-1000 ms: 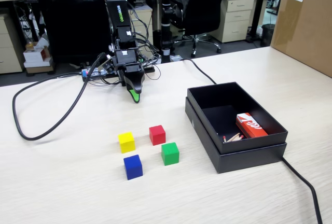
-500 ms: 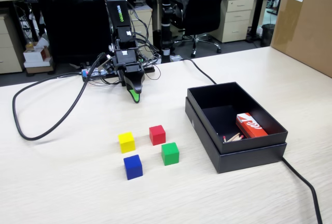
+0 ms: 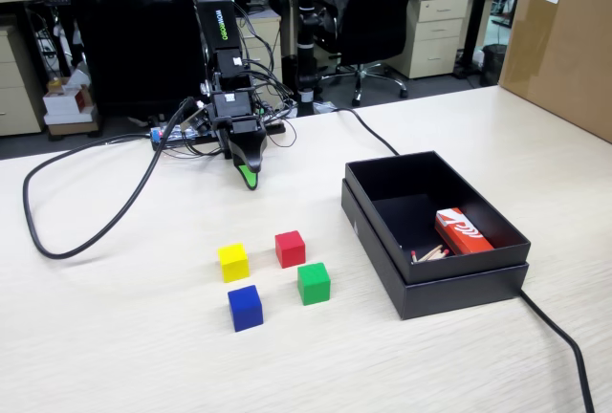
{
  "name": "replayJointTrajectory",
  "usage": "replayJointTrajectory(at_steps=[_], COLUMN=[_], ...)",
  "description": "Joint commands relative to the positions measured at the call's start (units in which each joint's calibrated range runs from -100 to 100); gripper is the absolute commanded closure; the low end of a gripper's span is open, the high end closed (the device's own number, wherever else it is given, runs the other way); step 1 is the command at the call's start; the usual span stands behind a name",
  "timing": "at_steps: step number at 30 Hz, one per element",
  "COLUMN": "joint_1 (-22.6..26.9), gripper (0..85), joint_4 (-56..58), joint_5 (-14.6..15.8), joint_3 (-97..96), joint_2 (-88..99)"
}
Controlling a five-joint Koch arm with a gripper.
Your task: Put the green cube on top of the red cube
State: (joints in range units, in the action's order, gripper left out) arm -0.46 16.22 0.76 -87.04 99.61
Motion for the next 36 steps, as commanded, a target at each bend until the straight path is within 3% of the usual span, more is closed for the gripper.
replayJointTrajectory(at_steps=[1, 36], joint_1=[-0.1, 0.3], gripper=[35.2, 35.2], joint_4=[1.3, 1.3], joint_5=[-0.1, -0.1], joint_3=[-3.5, -3.1], joint_2=[-0.1, -0.3])
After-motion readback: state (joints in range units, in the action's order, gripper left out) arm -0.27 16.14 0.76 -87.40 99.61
